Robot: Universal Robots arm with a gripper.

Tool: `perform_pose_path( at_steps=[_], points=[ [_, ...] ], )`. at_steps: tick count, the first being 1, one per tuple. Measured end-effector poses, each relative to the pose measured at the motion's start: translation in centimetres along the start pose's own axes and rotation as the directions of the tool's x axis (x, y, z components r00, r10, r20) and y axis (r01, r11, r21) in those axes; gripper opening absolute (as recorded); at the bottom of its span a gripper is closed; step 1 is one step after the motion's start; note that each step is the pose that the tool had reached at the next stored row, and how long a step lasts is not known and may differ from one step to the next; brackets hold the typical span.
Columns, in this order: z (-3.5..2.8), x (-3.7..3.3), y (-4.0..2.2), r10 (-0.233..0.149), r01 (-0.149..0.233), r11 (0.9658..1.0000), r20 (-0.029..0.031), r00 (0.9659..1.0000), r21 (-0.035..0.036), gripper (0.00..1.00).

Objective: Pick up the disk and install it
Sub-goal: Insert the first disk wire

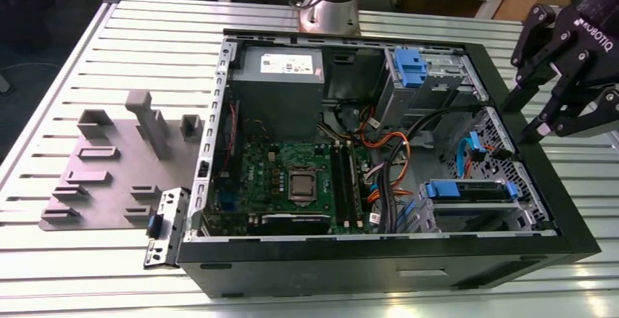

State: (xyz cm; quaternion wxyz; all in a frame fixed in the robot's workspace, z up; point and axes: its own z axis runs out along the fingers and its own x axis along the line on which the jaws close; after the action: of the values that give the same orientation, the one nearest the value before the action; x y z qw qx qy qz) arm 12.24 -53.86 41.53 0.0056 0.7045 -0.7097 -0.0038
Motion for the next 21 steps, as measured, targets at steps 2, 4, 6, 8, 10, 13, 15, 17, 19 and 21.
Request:
perform_pose_path(
  at_steps=[2,4,6,8,10,13,15,17,19,21],
  points=[
    [0.31,0.00,0.00,0.000,0.000,1.0000,-0.0038,1.0000,-0.0009,0.48],
    [0.59,0.00,0.01,0.000,0.000,1.0000,-0.0080,1.0000,-0.0020,0.48],
    [0.78,0.00,0.01,0.000,0.000,1.0000,-0.0133,0.9999,-0.0027,0.48],
    [0.81,0.00,0.01,0.000,0.000,1.0000,-0.0152,0.9999,-0.0028,0.48],
    [0.83,0.00,0.01,0.000,0.000,1.0000,-0.0154,0.9999,-0.0028,0.48],
    [0.95,-0.01,0.01,0.000,0.000,1.0000,-0.0166,0.9999,-0.0029,0.48],
    [1.11,0.00,0.00,0.000,0.000,1.0000,-0.0173,0.9999,-0.0029,0.48],
    [1.31,0.00,0.00,0.000,0.000,1.0000,-0.0179,0.9998,-0.0028,0.48],
    [1.52,0.00,0.00,0.000,0.000,1.0000,-0.0187,0.9998,-0.0028,0.48],
    [1.71,0.00,0.00,0.000,0.000,1.0000,-0.0194,0.9998,-0.0028,0.48]
  ],
)
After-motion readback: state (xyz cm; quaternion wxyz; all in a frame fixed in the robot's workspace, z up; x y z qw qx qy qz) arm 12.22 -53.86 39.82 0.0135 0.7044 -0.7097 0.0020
